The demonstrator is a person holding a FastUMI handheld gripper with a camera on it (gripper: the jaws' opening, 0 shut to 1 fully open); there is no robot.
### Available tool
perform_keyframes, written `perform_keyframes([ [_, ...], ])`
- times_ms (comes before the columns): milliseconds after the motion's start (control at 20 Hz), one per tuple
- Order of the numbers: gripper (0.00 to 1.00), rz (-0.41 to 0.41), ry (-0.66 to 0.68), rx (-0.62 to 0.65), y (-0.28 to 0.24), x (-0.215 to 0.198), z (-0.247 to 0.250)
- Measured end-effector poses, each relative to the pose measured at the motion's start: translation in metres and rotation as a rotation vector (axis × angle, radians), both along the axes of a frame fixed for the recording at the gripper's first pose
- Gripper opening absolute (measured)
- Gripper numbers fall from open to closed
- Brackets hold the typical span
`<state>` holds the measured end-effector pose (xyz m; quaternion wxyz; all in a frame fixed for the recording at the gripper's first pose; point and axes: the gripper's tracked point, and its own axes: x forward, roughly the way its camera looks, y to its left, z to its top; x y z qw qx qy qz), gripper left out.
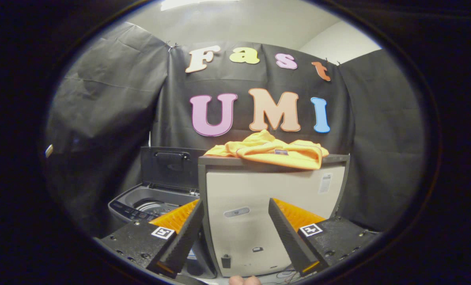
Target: Put the clothes into the washing machine and then close the washing machine lid.
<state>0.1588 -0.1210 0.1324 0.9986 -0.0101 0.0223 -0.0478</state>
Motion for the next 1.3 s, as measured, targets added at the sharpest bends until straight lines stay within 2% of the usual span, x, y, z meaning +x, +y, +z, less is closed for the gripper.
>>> perform_keyframes([
  [550, 0.99, -0.069, 0.011, 0.037, -0.051, 0.078, 0.067],
  [800, 0.99, -0.117, 0.110, 0.057, -0.088, 0.131, 0.078],
  [950, 0.99, -0.122, 0.213, 0.049, -0.104, 0.163, 0.065],
  [1200, 0.99, -0.116, 0.385, 0.048, -0.107, 0.190, 0.038],
  [1300, 0.99, -0.117, 0.415, 0.034, -0.108, 0.197, 0.036],
])
